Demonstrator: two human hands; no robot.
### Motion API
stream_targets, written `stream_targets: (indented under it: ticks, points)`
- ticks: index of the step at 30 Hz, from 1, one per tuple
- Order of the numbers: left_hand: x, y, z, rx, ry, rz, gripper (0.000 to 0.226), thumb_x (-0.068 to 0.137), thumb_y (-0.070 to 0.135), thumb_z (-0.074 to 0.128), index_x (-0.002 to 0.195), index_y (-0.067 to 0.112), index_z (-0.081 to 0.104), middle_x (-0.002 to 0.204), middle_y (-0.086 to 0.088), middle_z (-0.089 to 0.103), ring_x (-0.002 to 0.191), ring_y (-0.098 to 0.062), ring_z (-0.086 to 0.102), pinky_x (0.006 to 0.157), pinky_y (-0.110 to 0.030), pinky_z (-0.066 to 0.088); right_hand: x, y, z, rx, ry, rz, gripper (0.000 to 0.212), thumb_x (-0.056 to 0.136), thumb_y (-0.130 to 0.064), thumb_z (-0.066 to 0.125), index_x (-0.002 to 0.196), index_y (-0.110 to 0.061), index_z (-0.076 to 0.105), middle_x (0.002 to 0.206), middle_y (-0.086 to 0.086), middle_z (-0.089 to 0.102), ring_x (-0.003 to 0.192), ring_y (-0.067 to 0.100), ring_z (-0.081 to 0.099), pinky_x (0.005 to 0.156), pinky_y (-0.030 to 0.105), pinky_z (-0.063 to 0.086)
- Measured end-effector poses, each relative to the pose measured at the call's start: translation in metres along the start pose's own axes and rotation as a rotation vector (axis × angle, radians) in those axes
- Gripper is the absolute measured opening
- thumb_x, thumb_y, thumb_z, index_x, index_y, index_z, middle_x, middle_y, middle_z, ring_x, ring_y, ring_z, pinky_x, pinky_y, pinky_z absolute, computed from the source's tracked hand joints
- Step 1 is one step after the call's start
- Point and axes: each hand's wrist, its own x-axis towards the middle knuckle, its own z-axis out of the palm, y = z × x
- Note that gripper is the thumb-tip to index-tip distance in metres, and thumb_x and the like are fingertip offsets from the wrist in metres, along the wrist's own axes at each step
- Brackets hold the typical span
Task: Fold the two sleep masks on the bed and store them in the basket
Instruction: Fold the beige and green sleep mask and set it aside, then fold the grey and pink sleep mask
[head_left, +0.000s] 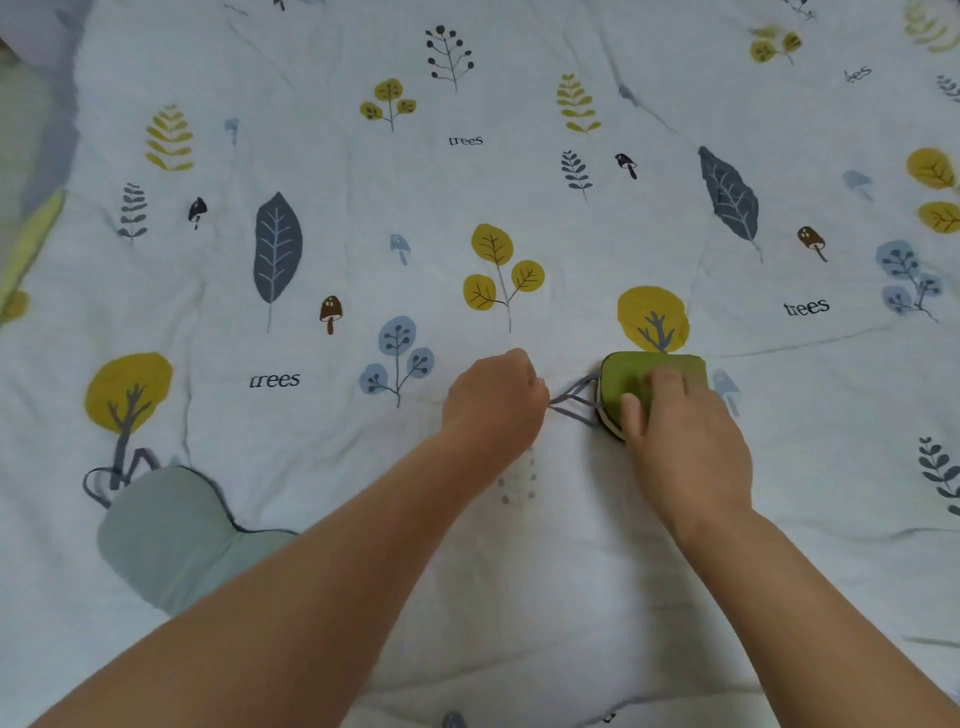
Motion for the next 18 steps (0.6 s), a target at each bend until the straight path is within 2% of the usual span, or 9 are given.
stream_targets:
  ticks: [3, 7, 9, 12, 14, 15, 16, 18]
  points:
    - [-0.021, -0.021, -0.017, 0.032, 0.005, 0.010, 0.023, 0.089, 0.020, 0.039, 0.096, 0.010, 0.058, 0.090, -0.008, 0.064, 0.081, -0.024, 0.056, 0.067, -0.033, 0.042, -0.019, -0.022, 0.005, 0.012, -0.065, -0.124, 0.024, 0.093, -0.027, 0.041, 0.095, -0.008, 0.055, 0.096, 0.016, 0.061, 0.090, 0.034, 0.053, 0.059, 0.032, 0.031]
    - [-0.047, -0.058, -0.039, 0.126, 0.002, 0.026, 0.022, 0.090, 0.021, 0.040, 0.097, 0.010, 0.059, 0.095, -0.010, 0.066, 0.085, -0.027, 0.060, 0.076, -0.037, 0.048, -0.045, -0.052, 0.013, -0.028, -0.183, -0.297, 0.024, 0.095, -0.026, 0.035, 0.096, -0.011, 0.053, 0.102, 0.009, 0.060, 0.098, 0.029, 0.053, 0.064, 0.032, 0.028]
    - [-0.058, -0.078, -0.051, 0.185, -0.009, 0.013, 0.023, 0.091, 0.021, 0.041, 0.099, 0.010, 0.060, 0.100, -0.010, 0.067, 0.089, -0.027, 0.060, 0.080, -0.037, 0.048, -0.059, -0.069, 0.018, -0.057, -0.244, -0.343, 0.023, 0.095, -0.026, 0.037, 0.099, -0.011, 0.053, 0.103, 0.009, 0.059, 0.099, 0.028, 0.053, 0.065, 0.033, 0.033]
    - [-0.075, -0.113, -0.066, 0.257, -0.027, -0.013, 0.023, 0.090, 0.021, 0.041, 0.101, 0.011, 0.060, 0.103, -0.009, 0.067, 0.092, -0.026, 0.060, 0.082, -0.037, 0.047, -0.085, -0.099, 0.020, -0.085, -0.308, -0.443, 0.011, 0.078, -0.017, 0.067, 0.082, -0.009, 0.061, 0.080, 0.009, 0.065, 0.076, 0.027, 0.062, 0.054, 0.032, 0.045]
    - [-0.084, -0.134, -0.070, 0.317, -0.034, -0.013, 0.023, 0.090, 0.020, 0.042, 0.103, 0.013, 0.060, 0.106, -0.008, 0.066, 0.095, -0.027, 0.060, 0.084, -0.035, 0.045, -0.099, -0.115, 0.024, -0.093, -0.343, -0.490, 0.020, 0.060, -0.018, 0.081, 0.065, -0.011, 0.063, 0.062, 0.007, 0.065, 0.057, 0.023, 0.063, 0.042, 0.026, 0.045]
    - [-0.085, -0.140, -0.070, 0.352, -0.039, -0.009, 0.024, 0.089, 0.019, 0.042, 0.105, 0.014, 0.059, 0.108, -0.007, 0.066, 0.097, -0.027, 0.060, 0.084, -0.035, 0.044, -0.102, -0.117, 0.026, -0.085, -0.337, -0.508, 0.021, 0.059, -0.019, 0.082, 0.063, -0.010, 0.064, 0.059, 0.007, 0.065, 0.055, 0.023, 0.062, 0.041, 0.025, 0.045]
    - [-0.085, -0.145, -0.071, 0.403, -0.048, -0.008, 0.025, 0.089, 0.018, 0.042, 0.107, 0.015, 0.059, 0.110, -0.006, 0.065, 0.099, -0.027, 0.059, 0.085, -0.034, 0.042, -0.105, -0.121, 0.027, -0.043, -0.362, -0.520, 0.017, 0.069, -0.020, 0.076, 0.070, -0.008, 0.064, 0.067, 0.011, 0.066, 0.062, 0.026, 0.064, 0.047, 0.028, 0.047]
    - [-0.089, -0.157, -0.072, 0.561, -0.091, -0.008, 0.029, 0.087, 0.014, 0.041, 0.112, 0.018, 0.056, 0.115, -0.006, 0.062, 0.105, -0.027, 0.055, 0.086, -0.034, 0.038, -0.113, -0.131, 0.038, 0.023, -0.428, -0.536, 0.020, 0.091, -0.020, 0.047, 0.095, -0.005, 0.059, 0.096, 0.016, 0.064, 0.091, 0.031, 0.059, 0.068, 0.036, 0.047]
